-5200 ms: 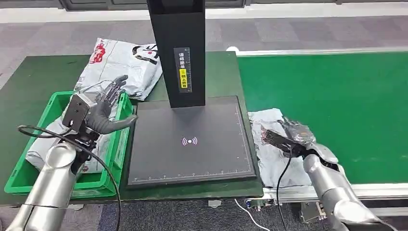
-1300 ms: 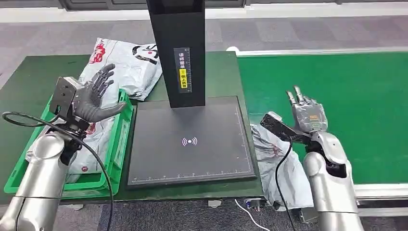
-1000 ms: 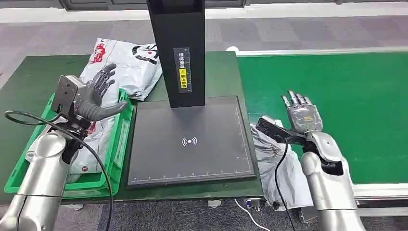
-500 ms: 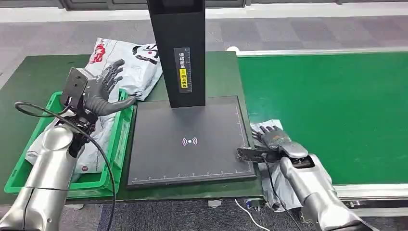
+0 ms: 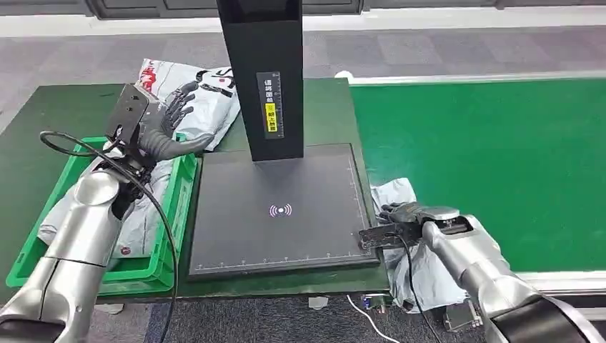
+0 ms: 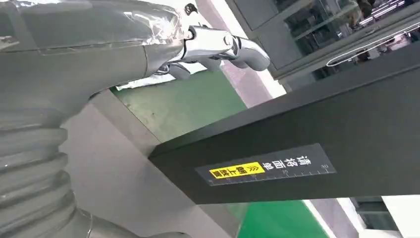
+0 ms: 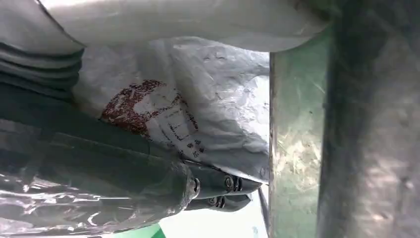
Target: Moved the parcel from conveyor to table for the left to box.
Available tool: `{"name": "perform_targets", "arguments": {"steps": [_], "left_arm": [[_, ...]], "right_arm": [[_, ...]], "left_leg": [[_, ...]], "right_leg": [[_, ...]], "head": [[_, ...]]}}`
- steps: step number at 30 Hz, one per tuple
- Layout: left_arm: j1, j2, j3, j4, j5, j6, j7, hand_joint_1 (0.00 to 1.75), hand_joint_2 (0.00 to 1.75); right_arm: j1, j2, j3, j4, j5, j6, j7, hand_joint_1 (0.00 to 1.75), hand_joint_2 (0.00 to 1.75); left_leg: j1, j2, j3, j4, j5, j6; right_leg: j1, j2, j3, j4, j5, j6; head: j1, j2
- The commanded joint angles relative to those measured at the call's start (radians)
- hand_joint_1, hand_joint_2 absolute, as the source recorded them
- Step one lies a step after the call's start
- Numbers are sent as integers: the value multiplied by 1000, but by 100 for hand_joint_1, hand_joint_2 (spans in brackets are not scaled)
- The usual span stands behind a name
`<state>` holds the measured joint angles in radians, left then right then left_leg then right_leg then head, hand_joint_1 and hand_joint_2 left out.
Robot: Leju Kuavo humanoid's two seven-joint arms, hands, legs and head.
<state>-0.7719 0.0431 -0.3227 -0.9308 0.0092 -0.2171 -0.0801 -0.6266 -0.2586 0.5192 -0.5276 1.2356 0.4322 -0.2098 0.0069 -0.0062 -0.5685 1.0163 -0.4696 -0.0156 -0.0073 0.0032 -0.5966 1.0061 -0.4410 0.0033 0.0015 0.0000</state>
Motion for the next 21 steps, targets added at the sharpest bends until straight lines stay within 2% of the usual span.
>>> {"name": "perform_targets", "arguments": {"steps": [1,10,15,18,19,21], "left_arm": [[-67,3,-80,91,5,4,8,0,175],[-59,18,-105,77,29,15,9,0,175],[-66,30,-112,69,36,28,29,0,175],[-62,36,-111,69,40,29,30,0,175],[-59,41,-114,68,41,38,30,0,175],[-53,56,-112,60,50,44,25,0,175]], "right_arm": [[29,-11,102,99,10,20,10,0,0],[-4,-59,185,73,-57,39,18,0,0],[26,-185,237,-55,-98,74,33,0,0],[47,-229,242,-106,-118,82,34,0,0],[75,-294,255,-189,-142,99,69,171,0],[111,-384,259,-296,-191,120,94,175,0]], "left_leg": [[1,-4,0,-1,1,1],[1,-4,1,-1,2,1],[1,-6,0,-2,2,1],[0,-9,0,-1,3,2],[0,-11,1,0,2,2],[0,-14,0,-2,4,3]], "right_leg": [[1,-5,3,-3,1,0],[0,-5,5,-5,2,1],[0,-7,5,-6,1,1],[-1,-10,6,-6,1,1],[-1,-11,7,-5,0,2],[-1,-14,8,-8,1,2]], "head": [[0,0],[0,0],[0,0],[0,0],[0,0],[0,0]]}}
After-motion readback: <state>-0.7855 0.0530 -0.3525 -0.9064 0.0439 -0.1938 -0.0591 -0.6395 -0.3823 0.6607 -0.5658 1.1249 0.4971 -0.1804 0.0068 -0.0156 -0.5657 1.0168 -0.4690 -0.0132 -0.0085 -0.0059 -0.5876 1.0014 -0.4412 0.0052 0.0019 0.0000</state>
